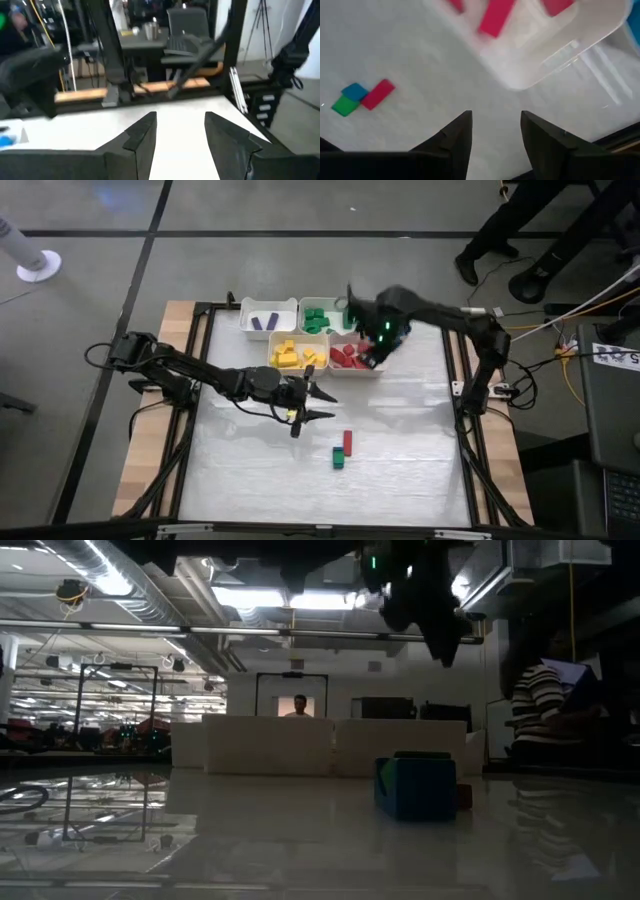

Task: Sort blocks
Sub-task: Put the red block into the bottom right bin

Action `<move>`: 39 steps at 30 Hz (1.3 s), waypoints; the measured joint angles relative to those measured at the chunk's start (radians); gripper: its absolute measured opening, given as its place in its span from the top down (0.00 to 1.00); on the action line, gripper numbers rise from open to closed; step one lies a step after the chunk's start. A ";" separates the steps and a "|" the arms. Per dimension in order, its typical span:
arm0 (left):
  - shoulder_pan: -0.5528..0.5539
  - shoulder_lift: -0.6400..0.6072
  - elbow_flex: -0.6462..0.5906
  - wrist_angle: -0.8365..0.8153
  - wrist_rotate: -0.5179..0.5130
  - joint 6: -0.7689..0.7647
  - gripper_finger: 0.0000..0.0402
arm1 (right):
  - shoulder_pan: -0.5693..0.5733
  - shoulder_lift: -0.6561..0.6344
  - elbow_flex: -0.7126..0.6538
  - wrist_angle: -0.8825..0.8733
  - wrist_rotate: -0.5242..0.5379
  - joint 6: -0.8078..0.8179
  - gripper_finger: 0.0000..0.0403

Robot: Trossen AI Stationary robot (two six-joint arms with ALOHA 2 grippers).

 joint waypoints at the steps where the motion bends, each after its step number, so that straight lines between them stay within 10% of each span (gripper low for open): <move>1: -0.003 0.000 0.000 -0.018 0.001 -0.004 0.61 | 0.044 -0.009 0.000 0.003 0.015 0.049 0.59; 21: -0.029 -0.019 0.000 -0.242 0.121 -0.131 0.61 | 0.777 0.059 -0.057 0.617 0.142 0.595 0.59; 26: -0.029 -0.049 -0.001 -0.296 0.124 -0.120 0.61 | 0.844 0.119 -0.057 0.755 0.169 0.643 0.59; 34: -0.029 -0.123 -0.001 -0.443 0.123 -0.097 0.61 | 0.833 0.219 -0.057 0.537 0.303 1.330 0.59; 39: -0.029 -0.148 0.000 -0.468 0.123 -0.097 0.61 | 0.802 0.291 -0.057 0.499 0.308 1.411 0.59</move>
